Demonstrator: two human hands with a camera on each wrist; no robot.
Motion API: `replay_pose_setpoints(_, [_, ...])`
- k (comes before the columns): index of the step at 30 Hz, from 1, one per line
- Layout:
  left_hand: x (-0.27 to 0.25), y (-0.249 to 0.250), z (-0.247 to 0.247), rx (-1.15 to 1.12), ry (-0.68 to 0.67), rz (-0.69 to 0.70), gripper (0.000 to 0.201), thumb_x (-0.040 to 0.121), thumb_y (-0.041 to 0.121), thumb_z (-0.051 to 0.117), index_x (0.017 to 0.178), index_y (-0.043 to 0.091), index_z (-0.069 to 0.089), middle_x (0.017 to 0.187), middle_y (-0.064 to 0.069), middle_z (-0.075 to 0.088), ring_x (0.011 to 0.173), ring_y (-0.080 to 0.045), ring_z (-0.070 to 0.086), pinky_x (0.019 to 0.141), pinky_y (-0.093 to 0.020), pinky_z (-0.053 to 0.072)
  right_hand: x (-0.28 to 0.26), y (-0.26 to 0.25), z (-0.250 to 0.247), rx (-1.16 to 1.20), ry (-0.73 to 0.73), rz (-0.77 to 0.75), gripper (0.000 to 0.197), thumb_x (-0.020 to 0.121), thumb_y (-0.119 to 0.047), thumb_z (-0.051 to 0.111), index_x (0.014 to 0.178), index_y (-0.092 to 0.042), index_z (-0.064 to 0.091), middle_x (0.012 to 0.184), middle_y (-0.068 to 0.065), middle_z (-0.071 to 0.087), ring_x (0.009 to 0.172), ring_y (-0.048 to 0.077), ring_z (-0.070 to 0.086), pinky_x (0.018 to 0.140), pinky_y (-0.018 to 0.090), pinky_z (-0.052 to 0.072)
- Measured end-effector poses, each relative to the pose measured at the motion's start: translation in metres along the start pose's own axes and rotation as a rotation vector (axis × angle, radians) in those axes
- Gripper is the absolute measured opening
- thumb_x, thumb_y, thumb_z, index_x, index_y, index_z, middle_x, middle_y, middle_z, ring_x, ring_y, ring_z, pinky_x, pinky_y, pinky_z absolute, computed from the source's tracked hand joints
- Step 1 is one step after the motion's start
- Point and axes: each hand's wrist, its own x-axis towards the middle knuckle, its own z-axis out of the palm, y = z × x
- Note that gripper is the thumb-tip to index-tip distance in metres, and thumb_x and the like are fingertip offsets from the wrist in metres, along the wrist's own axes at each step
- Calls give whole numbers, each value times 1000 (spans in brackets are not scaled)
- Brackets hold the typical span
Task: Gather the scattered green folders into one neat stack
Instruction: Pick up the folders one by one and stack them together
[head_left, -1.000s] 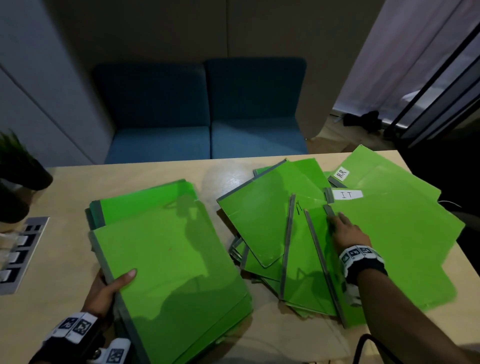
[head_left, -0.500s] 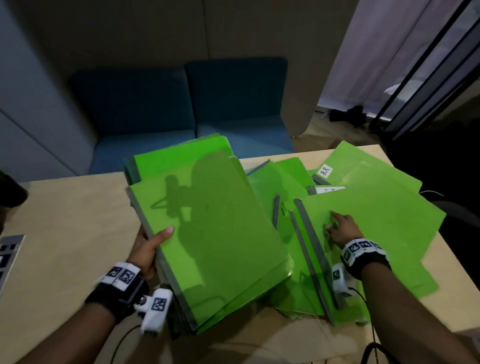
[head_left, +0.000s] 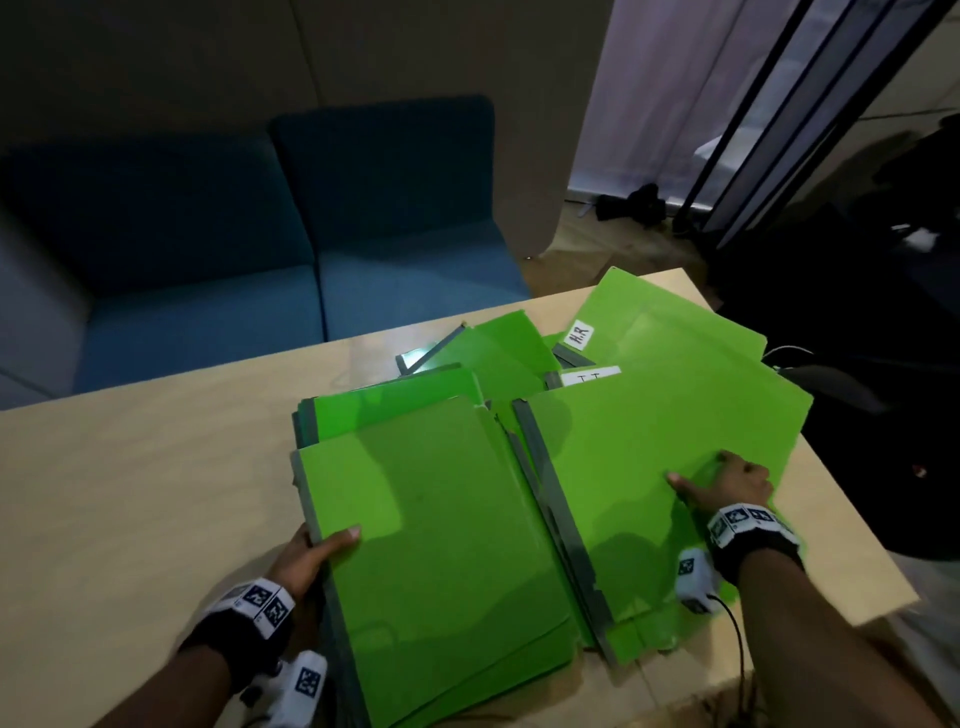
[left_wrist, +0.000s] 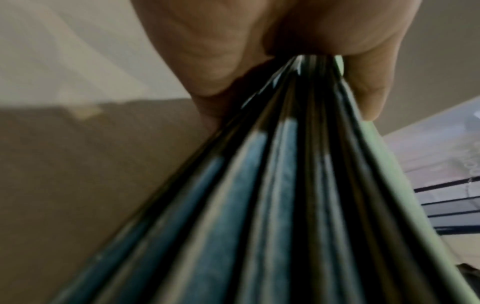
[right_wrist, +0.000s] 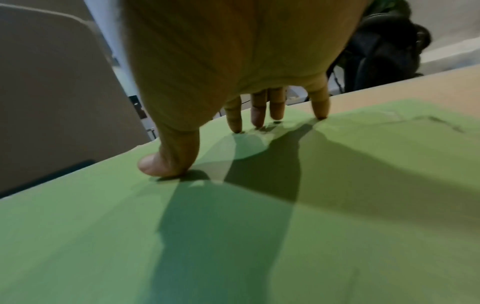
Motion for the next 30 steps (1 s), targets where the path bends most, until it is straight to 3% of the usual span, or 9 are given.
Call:
replay_pose_setpoints(4, [-3, -1, 7, -37, 18, -6, 107, 41, 40, 95, 134, 14, 48, 119, -20, 66, 104, -41, 65, 93, -63, 47, 0, -4, -1, 26, 15, 54, 108, 61, -64, 79, 141, -8, 34, 144, 24, 34, 135, 43, 33, 107, 60, 35])
replay_pose_setpoints(8, [-9, -3, 10, -32, 36, -9, 89, 58, 30, 83, 137, 13, 45, 120, -20, 64, 105, -40, 64, 95, -62, 45, -16, -10, -20, 44, -55, 60, 93, 76, -57, 73, 145, -6, 36, 148, 25, 37, 138, 43, 31, 114, 55, 26])
replay_pose_setpoints(12, [-8, -2, 10, 39, 29, -1, 86, 59, 35, 81, 134, 14, 45, 123, -18, 63, 108, -38, 62, 99, -59, 44, -22, -17, -40, 359, 52, -75, 57, 79, -34, 78, 116, 3, 53, 128, 30, 56, 115, 43, 54, 102, 48, 43])
replay_pose_setpoints(16, [-12, 4, 13, 118, 36, 13, 69, 75, 25, 75, 135, 9, 44, 121, -17, 61, 107, -36, 61, 100, -53, 45, -20, -32, -71, 736, 101, -150, 58, 76, -30, 82, 126, -24, 53, 122, 20, 63, 92, 34, 66, 76, 39, 55])
replay_pose_setpoints(20, [-13, 2, 12, 110, 31, 13, 68, 77, 24, 78, 134, 8, 45, 118, -18, 63, 104, -34, 63, 98, -50, 47, -18, -59, -114, 1019, 154, -384, 53, 81, -8, 75, 131, -18, 59, 113, 13, 69, 96, 25, 67, 85, 35, 52])
replay_pose_setpoints(23, [-17, 4, 14, 106, 39, 30, 66, 79, 21, 75, 135, 5, 46, 124, -21, 62, 105, -35, 63, 97, -49, 48, -27, -75, -114, 1074, 52, -405, 61, 73, -29, 83, 129, -24, 61, 118, 8, 69, 101, 24, 68, 90, 41, 54])
replay_pose_setpoints(25, [-19, 6, 16, 111, 44, 43, 57, 84, 14, 69, 135, 2, 46, 124, -20, 61, 100, -32, 63, 91, -42, 49, -40, -84, -90, 1045, -85, -345, 76, 64, -41, 87, 132, -25, 57, 121, 8, 67, 95, 18, 69, 86, 38, 56])
replay_pose_setpoints(27, [-20, 7, 17, 134, 41, 45, 49, 87, 13, 66, 132, 4, 47, 119, -16, 61, 95, -27, 61, 83, -35, 48, -64, -94, -46, 960, -229, -320, 66, 77, -24, 81, 137, -19, 52, 121, 14, 65, 96, 19, 67, 88, 35, 53])
replay_pose_setpoints(30, [-24, 11, 18, 170, 26, 75, 57, 83, 24, 73, 130, 2, 48, 123, -19, 60, 94, -25, 59, 84, -35, 46, -100, -104, 28, 829, -404, -311, 65, 78, -19, 79, 136, -20, 50, 137, 12, 56, 117, 29, 59, 101, 48, 48])
